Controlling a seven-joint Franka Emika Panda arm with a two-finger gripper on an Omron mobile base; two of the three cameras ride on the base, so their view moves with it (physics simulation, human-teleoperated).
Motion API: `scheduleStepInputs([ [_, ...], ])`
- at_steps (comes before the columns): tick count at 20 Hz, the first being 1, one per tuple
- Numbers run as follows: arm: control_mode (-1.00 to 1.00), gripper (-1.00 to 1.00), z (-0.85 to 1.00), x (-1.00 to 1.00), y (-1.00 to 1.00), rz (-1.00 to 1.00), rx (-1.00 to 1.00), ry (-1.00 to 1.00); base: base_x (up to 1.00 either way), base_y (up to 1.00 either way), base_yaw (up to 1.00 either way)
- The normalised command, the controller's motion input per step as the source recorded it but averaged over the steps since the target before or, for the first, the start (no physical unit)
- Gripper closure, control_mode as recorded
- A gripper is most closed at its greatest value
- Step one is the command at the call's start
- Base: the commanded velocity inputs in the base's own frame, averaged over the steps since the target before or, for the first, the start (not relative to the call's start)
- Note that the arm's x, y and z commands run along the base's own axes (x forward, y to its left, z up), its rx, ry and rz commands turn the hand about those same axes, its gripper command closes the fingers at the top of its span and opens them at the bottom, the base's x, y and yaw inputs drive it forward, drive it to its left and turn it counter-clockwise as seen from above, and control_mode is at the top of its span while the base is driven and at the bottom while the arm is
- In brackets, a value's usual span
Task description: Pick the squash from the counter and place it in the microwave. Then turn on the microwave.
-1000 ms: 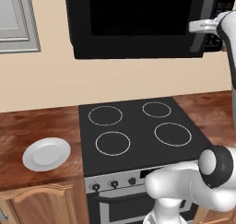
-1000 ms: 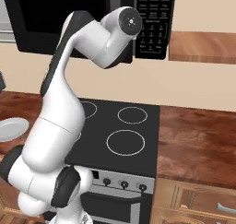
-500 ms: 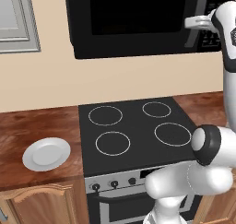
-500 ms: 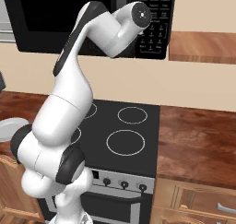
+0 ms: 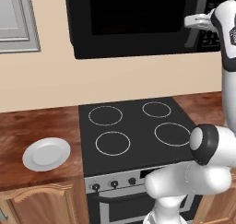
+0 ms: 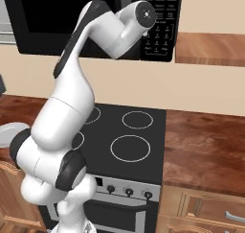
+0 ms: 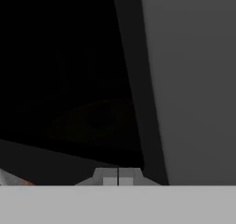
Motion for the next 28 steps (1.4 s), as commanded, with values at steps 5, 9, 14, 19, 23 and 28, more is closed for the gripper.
scheduleStepInputs([
  [5, -1.0, 1.0, 0.21, -0.93, 0.0, 0.0, 0.0, -0.16, 0.0, 0.0, 0.0],
  [9, -1.0, 1.0, 0.33, -1.0, -0.09, 0.0, 0.0, -0.17, 0.0, 0.0, 0.0],
  [14, -1.0, 1.0, 0.02, -0.5, -0.58, 0.0, -0.07, 0.01, 0.0, 0.0, 0.0],
  [19, -1.0, 1.0, -0.3, 0.0, -0.63, 0.0, -0.05, 0.09, 0.0, 0.0, 0.0],
  [23, -1.0, 1.0, -0.18, 0.0, -0.43, 0.0, 0.0, 0.12, 0.0, 0.0, 0.0],
  [28, -1.0, 1.0, -0.08, 0.0, -0.11, 0.0, 0.0, 0.13, 0.0, 0.0, 0.0],
])
